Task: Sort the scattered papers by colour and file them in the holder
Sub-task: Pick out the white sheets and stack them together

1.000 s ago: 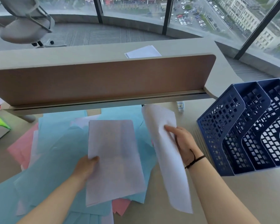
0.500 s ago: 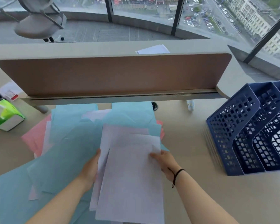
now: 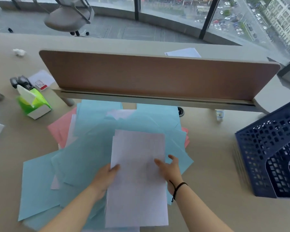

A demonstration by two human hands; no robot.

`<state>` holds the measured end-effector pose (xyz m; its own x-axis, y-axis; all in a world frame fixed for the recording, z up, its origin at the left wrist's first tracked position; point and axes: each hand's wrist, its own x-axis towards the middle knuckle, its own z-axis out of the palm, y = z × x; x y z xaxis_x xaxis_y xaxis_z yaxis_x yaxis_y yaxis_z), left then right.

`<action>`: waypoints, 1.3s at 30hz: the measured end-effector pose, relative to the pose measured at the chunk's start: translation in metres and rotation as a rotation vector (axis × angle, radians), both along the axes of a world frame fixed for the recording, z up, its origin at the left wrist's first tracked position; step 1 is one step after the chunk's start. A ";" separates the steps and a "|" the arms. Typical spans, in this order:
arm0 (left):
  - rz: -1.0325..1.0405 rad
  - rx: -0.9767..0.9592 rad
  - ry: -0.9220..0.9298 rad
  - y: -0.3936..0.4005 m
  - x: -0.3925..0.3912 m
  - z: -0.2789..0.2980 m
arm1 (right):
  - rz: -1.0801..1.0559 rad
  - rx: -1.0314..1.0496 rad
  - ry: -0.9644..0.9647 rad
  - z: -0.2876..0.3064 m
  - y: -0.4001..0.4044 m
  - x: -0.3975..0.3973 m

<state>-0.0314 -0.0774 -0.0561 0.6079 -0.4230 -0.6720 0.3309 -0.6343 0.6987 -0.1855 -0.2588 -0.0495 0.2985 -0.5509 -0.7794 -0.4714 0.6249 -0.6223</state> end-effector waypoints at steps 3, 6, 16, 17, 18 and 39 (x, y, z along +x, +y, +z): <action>0.039 0.003 -0.038 0.003 0.002 0.007 | 0.092 0.046 -0.030 0.002 0.007 0.003; 0.127 0.003 -0.059 0.009 0.008 0.010 | 0.149 0.049 -0.058 0.001 0.016 0.011; 0.307 0.033 -0.083 0.063 0.063 0.010 | 0.427 -0.172 0.032 -0.009 0.016 0.114; 0.358 0.047 -0.079 0.070 0.073 0.005 | 0.458 -0.248 0.035 -0.009 0.010 0.132; 0.400 0.056 -0.076 0.076 0.083 0.001 | 0.519 -0.348 0.049 -0.005 0.002 0.150; 0.488 0.067 -0.106 0.084 0.160 -0.028 | 1.124 -1.017 0.398 -0.029 -0.068 0.304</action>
